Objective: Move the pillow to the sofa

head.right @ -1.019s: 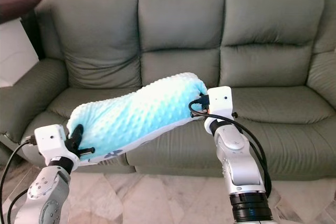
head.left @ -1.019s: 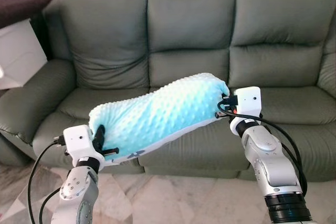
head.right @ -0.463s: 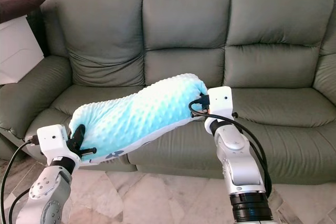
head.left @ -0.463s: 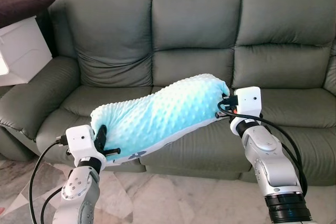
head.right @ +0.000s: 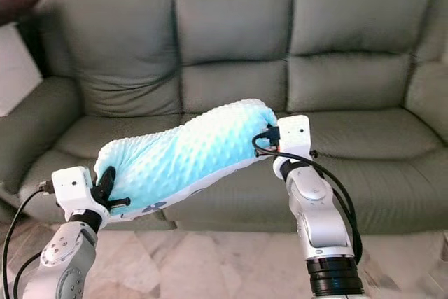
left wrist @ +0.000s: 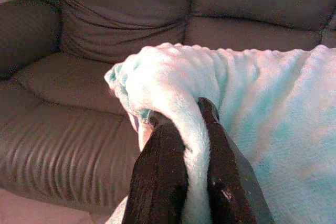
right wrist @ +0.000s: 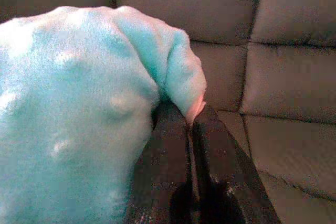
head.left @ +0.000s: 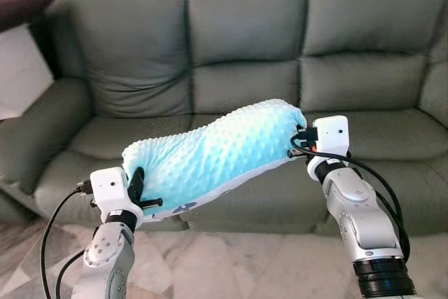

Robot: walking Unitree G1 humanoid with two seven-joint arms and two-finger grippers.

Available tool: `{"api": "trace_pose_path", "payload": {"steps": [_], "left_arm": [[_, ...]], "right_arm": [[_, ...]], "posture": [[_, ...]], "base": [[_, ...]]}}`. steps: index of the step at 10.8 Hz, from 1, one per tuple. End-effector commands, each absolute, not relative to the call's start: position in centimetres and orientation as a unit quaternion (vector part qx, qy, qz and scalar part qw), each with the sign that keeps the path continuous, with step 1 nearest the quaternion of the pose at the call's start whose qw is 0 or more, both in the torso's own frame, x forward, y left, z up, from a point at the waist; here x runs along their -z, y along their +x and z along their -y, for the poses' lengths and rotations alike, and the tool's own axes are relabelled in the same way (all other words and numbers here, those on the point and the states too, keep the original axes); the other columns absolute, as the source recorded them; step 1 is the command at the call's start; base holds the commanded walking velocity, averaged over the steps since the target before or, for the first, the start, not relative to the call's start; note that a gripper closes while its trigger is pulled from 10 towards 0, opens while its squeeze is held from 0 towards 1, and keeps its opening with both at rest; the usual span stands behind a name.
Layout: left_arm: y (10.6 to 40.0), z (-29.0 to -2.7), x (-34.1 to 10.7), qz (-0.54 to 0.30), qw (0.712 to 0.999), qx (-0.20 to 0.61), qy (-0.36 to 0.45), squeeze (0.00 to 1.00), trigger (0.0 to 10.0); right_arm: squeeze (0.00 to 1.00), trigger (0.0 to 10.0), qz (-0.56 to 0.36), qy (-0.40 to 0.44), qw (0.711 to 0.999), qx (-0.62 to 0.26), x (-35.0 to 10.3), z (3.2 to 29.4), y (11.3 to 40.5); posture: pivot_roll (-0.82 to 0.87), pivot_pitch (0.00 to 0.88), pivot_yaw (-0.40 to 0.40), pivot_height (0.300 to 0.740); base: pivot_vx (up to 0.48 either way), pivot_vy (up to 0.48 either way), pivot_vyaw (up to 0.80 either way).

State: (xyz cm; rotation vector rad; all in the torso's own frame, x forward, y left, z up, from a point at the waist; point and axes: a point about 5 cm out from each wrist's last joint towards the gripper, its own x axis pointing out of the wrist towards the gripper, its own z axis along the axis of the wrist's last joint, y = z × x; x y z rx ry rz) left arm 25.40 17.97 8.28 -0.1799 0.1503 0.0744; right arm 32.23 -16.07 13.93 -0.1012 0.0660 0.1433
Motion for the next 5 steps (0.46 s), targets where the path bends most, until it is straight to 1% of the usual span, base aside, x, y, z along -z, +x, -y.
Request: {"api": "trace_pose_path", "payload": {"steps": [1, 3, 5], "left_arm": [[25.34, -18.16, -8.51, -0.071, 0.994, -0.036, -0.081, 0.00, 10.0], [25.33, -18.10, -8.47, -0.071, 0.994, -0.035, -0.081, 0.00, 10.0], [25.33, -18.09, -8.47, -0.071, 0.994, -0.034, -0.077, 0.00, 10.0]], "right_arm": [[0.00, 10.0, -0.029, -0.053, 0.996, -0.066, -14.33, 16.09, 32.33], [0.00, 10.0, -0.028, -0.053, 0.996, -0.065, -14.32, 16.12, 32.32], [0.00, 10.0, -0.028, -0.051, 0.996, -0.065, -14.31, 16.10, 32.31]], "posture": [[-0.25, 0.000, 0.078, 0.740], [-0.25, 0.000, 0.078, 0.740], [-0.25, 0.000, 0.079, 0.740]], "base": [[0.000, 0.000, -0.80], [0.000, 0.000, -0.60], [0.000, 0.000, 0.00]]}}
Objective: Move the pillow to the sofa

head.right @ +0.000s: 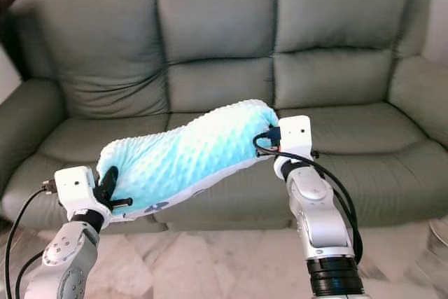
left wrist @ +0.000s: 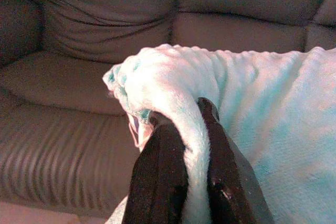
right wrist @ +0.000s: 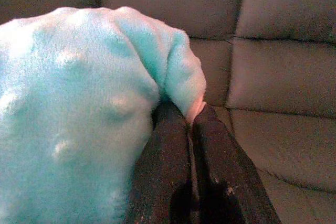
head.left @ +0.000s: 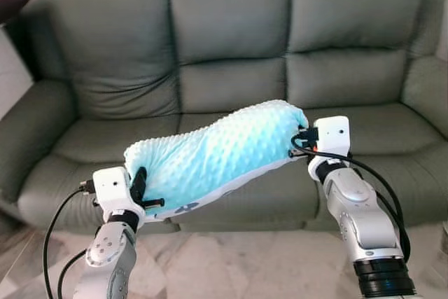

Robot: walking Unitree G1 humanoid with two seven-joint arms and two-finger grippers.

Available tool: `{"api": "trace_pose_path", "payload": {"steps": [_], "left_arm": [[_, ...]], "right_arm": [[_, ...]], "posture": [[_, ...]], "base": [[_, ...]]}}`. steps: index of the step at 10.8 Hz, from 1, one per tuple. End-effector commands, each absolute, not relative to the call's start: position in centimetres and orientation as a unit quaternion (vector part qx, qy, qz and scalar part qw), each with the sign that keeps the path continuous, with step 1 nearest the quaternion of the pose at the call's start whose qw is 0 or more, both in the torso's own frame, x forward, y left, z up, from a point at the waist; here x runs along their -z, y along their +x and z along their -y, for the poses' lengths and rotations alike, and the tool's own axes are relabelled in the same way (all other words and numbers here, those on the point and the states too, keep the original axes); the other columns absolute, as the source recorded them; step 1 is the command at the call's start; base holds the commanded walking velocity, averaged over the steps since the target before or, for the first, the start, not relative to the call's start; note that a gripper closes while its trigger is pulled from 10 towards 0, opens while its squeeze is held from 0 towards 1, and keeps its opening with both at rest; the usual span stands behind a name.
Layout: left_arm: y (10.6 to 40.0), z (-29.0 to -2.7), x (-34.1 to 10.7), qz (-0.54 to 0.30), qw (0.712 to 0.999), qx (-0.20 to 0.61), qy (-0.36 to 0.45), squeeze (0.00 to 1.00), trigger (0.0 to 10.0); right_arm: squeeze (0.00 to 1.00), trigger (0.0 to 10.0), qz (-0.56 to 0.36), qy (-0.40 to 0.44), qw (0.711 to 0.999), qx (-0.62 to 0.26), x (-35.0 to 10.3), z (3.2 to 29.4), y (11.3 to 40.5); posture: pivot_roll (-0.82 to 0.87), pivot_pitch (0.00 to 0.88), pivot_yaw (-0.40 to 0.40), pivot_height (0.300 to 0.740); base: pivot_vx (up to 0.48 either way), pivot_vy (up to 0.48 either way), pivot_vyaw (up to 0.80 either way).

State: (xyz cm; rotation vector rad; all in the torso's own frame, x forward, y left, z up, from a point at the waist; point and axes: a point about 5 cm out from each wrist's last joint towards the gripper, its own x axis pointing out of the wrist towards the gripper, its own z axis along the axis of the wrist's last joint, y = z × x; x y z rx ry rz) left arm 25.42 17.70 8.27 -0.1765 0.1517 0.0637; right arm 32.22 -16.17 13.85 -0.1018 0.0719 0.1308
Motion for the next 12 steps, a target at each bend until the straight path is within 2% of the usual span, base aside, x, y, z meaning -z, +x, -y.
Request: {"api": "trace_pose_path", "payload": {"steps": [1, 7, 12], "left_arm": [[25.37, -18.07, -8.53, -0.067, 0.995, -0.030, -0.072, 0.00, 10.0], [25.12, -17.72, -8.57, -0.065, 0.992, -0.001, -0.106, 0.00, 10.0], [24.97, -17.57, -8.66, -0.062, 0.991, 0.013, -0.115, 0.00, 10.0]], "right_arm": [[0.00, 10.0, -0.028, -0.052, 0.996, -0.065, -14.26, 16.09, 32.28], [0.00, 10.0, -0.032, -0.057, 0.996, -0.066, -14.15, 16.07, 32.36], [0.00, 10.0, -0.032, -0.059, 0.996, -0.064, -14.13, 16.15, 32.32]], "posture": [[-0.25, 0.000, 0.078, 0.740], [-0.25, 0.000, 0.075, 0.740], [-0.25, 0.000, 0.075, 0.740]], "base": [[0.000, 0.000, 0.00], [0.000, 0.000, 0.00], [0.373, 0.000, 0.00]]}}
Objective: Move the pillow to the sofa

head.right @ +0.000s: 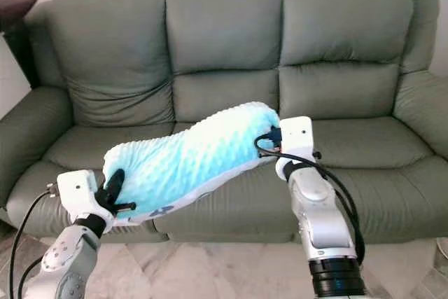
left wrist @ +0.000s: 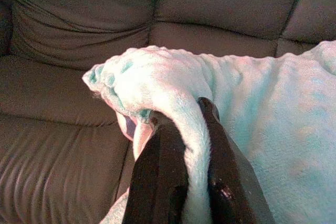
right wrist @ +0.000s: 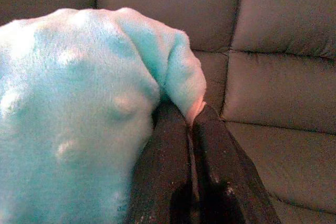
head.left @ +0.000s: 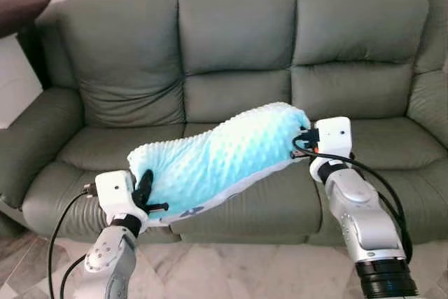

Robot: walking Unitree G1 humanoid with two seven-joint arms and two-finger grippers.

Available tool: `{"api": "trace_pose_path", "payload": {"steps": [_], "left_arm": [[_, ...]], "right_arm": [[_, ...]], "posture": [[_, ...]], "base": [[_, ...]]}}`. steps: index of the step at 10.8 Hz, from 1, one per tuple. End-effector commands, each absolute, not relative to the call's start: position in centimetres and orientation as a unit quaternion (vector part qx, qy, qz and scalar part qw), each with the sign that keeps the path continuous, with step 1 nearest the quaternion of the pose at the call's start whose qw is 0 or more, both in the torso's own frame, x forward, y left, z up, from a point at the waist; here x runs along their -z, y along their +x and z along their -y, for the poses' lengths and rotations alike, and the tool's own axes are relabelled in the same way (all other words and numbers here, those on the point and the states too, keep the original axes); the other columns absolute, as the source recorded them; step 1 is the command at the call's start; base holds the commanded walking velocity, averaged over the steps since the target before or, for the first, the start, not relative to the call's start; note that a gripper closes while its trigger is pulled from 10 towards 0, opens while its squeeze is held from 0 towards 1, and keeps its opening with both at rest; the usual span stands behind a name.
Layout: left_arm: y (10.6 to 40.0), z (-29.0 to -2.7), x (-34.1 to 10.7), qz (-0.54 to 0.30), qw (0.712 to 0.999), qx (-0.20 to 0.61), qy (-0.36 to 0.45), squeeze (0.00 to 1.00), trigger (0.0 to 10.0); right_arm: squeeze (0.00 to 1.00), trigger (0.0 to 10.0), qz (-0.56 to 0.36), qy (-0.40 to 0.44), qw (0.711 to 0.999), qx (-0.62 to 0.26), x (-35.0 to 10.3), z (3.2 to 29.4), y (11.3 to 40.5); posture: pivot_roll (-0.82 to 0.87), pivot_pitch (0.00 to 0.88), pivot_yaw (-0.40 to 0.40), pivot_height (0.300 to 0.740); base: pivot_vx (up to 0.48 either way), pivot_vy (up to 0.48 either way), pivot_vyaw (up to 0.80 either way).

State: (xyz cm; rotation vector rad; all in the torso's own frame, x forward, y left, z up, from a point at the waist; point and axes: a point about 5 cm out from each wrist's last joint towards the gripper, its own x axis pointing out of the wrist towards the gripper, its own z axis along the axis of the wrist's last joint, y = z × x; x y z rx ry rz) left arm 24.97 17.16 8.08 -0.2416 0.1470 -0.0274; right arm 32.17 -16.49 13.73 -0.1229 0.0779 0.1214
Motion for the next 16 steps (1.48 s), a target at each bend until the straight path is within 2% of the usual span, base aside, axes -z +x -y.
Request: {"api": "trace_pose_path", "payload": {"steps": [1, 10, 16], "left_arm": [[24.93, -17.55, -8.65, -0.063, 0.991, 0.013, -0.115, 0.00, 10.0], [24.74, -16.90, -8.36, -0.074, 0.989, 0.026, -0.126, 0.00, 10.0], [24.71, -16.81, -8.39, -0.072, 0.989, 0.024, -0.129, 0.00, 10.0]], "right_arm": [[0.00, 10.0, -0.033, -0.059, 0.996, -0.063, -14.12, 16.14, 32.33], [0.00, 10.0, -0.040, -0.066, 0.995, -0.061, -13.93, 16.18, 32.38], [0.00, 10.0, -0.045, -0.069, 0.995, -0.064, -13.71, 15.96, 32.35]], "posture": [[-0.25, 0.000, 0.075, 0.740], [-0.25, 0.000, 0.071, 0.740], [-0.25, 0.004, 0.070, 0.740]], "base": [[0.326, 0.000, 0.00], [0.344, 0.000, 0.00], [0.000, 0.000, 0.00]]}}
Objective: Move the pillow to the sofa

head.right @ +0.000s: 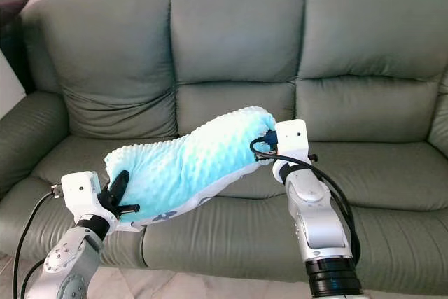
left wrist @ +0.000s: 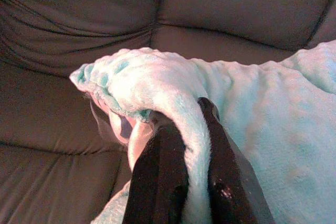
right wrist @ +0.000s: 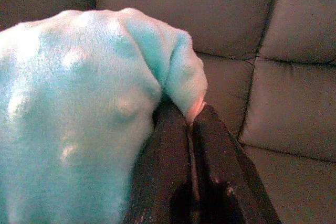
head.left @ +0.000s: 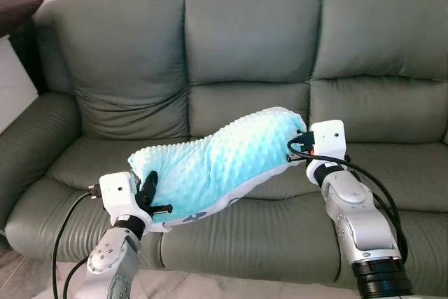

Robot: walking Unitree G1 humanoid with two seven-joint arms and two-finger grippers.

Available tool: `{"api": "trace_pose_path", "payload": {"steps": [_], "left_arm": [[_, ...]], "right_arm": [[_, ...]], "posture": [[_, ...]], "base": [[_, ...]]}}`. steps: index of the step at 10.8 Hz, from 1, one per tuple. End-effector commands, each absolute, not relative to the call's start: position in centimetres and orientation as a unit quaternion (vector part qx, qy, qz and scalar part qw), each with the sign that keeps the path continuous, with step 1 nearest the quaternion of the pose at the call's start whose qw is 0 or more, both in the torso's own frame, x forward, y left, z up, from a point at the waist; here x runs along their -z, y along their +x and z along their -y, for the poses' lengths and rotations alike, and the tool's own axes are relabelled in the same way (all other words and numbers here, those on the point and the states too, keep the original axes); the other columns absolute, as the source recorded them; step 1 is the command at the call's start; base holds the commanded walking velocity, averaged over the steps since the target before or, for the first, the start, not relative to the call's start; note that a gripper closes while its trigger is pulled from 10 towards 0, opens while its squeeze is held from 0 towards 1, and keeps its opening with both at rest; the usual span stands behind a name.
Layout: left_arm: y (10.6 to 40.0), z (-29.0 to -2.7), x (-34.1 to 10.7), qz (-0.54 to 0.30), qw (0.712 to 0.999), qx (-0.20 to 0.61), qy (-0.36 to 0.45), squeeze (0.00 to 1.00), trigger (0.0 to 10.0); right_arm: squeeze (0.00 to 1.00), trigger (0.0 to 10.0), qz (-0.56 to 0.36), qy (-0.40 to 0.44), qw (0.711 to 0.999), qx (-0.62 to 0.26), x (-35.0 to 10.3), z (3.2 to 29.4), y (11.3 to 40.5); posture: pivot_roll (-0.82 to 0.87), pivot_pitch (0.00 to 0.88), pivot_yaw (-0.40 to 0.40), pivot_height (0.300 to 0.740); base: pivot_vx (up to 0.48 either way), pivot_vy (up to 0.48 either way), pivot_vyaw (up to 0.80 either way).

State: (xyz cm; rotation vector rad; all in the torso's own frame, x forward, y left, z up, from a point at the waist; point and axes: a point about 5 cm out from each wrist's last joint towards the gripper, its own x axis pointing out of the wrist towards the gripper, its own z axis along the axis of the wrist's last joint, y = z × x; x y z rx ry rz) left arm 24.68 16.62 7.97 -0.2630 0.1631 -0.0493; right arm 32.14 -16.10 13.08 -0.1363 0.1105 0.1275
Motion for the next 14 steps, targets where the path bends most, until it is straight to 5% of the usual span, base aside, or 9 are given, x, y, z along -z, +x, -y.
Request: {"api": "trace_pose_path", "payload": {"steps": [1, 8, 14], "left_arm": [[24.7, -17.0, -8.6, -0.064, 0.989, 0.023, -0.130, 0.00, 10.0], [24.7, -16.6, -8.5, -0.068, 0.988, 0.035, -0.134, 0.00, 10.0], [24.6, -16.0, -7.9, -0.086, 0.986, 0.040, -0.139, 0.00, 10.0]], "right_arm": [[0.00, 10.0, -0.046, -0.069, 0.994, -0.065, -13.6, 15.9, 32.3], [0.00, 10.0, -0.048, -0.072, 0.994, -0.065, -13.6, 15.9, 32.3], [0.00, 10.0, -0.052, -0.076, 0.993, -0.069, -13.5, 15.7, 32.3]], "posture": [[-0.25, 0.005, 0.068, 0.740], [-0.26, 0.007, 0.068, 0.740], [-0.26, 0.004, 0.066, 0.740]], "base": [[0.000, 0.000, 0.00], [0.402, 0.000, 0.00], [0.000, 0.000, 0.00]]}}
